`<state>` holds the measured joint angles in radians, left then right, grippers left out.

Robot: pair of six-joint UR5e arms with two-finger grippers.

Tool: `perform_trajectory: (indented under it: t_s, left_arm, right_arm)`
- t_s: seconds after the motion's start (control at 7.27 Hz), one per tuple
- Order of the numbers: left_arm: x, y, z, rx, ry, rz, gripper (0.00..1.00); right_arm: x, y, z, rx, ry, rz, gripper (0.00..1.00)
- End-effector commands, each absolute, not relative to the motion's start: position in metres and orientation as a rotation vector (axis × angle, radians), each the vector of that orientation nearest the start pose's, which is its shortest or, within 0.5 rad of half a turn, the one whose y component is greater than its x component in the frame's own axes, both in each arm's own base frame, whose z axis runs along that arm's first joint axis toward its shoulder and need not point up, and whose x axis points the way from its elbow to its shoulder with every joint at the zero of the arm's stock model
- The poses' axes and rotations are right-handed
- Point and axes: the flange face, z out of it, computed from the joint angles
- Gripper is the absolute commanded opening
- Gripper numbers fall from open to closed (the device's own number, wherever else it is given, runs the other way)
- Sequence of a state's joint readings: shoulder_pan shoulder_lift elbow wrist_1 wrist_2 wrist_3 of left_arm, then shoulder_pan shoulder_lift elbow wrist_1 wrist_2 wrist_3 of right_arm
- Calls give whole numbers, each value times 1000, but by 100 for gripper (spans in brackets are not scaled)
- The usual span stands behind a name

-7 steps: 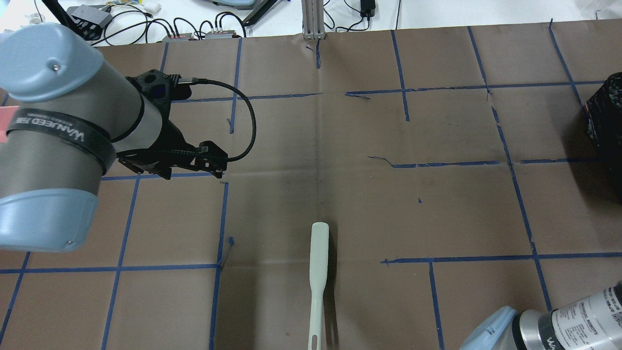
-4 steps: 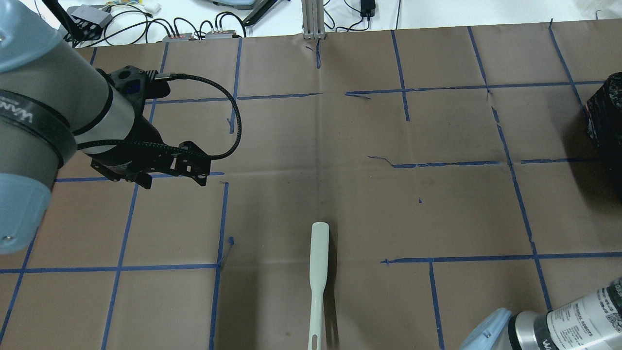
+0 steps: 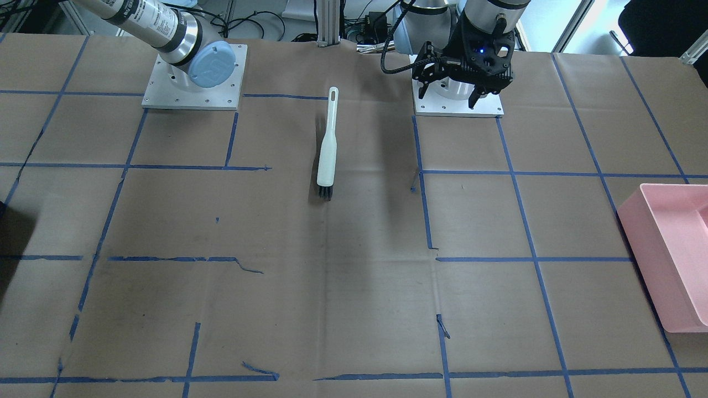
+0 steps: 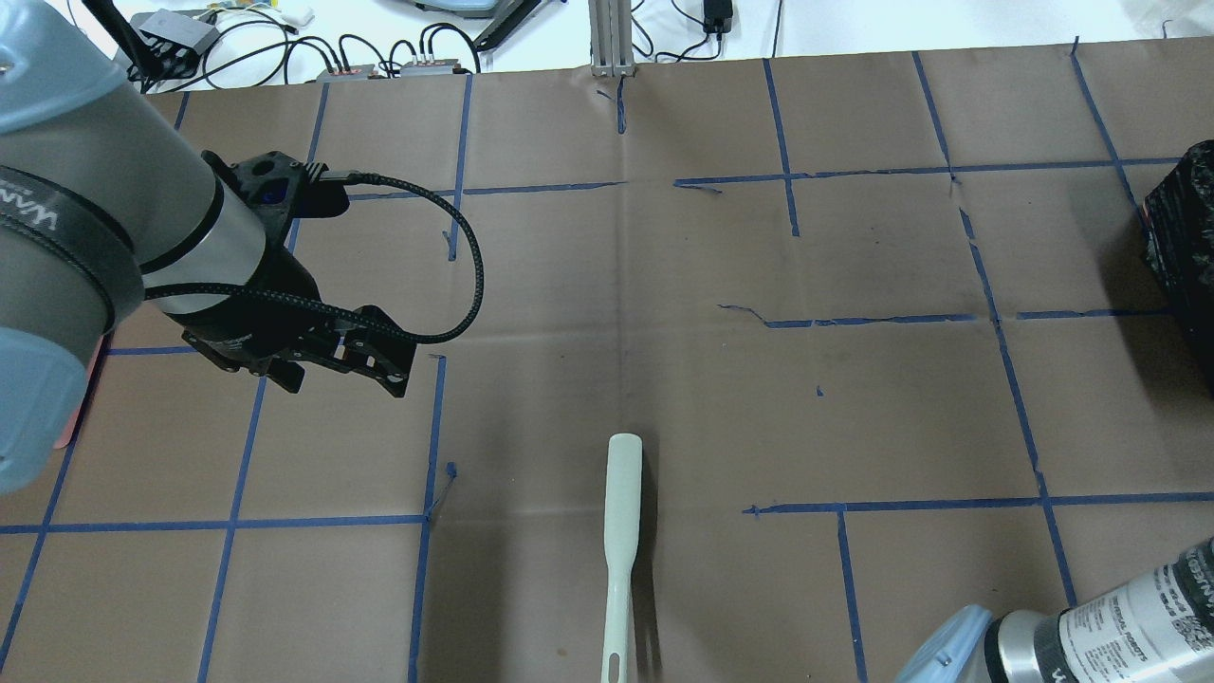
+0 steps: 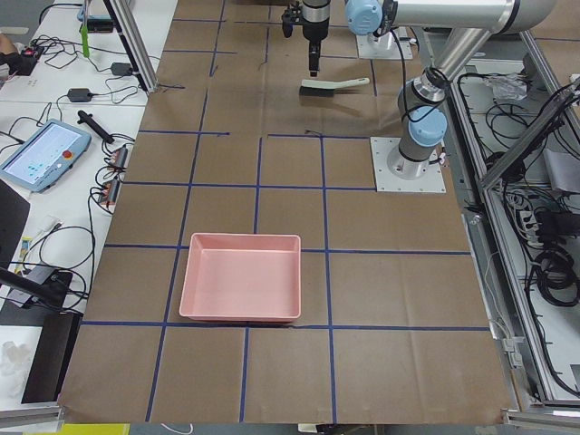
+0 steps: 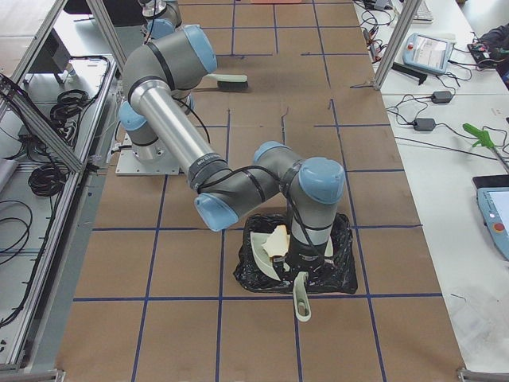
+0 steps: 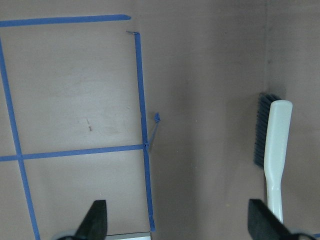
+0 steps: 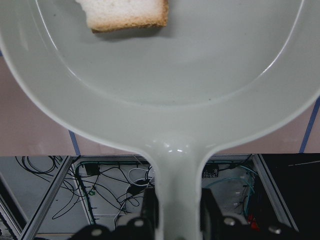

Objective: Sweep and dump trash in nearest bin
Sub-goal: 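Tip the dustpan over the black bin with the right gripper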

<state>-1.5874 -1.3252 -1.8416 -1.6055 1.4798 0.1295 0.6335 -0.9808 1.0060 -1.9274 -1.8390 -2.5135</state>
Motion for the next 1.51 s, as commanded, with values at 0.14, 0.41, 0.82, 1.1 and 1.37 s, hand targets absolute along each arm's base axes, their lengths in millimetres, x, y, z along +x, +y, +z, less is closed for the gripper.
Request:
perform_trajectory:
  t_s: [0.14, 0.41, 0.82, 1.1, 1.37]
  left_arm:
    - [-169, -377, 464, 445, 3204, 37, 99]
    - [-162, -370, 471, 442, 3114, 12, 100]
    - [-162, -367, 469, 362, 3130, -5, 100]
    - [-161, -365, 472, 355, 3130, -13, 100]
    - [-161, -361, 475, 153, 3147, -24, 100]
  right_arm:
    - [-555, -531, 448, -2336, 2476, 702, 0]
    - [-555, -525, 460, -2307, 2512, 789, 0]
    - [-545, -516, 459, -2284, 2496, 821, 0]
    - [-532, -510, 477, -2318, 2515, 921, 0]
    - [-520, -513, 459, -2375, 2537, 971, 0]
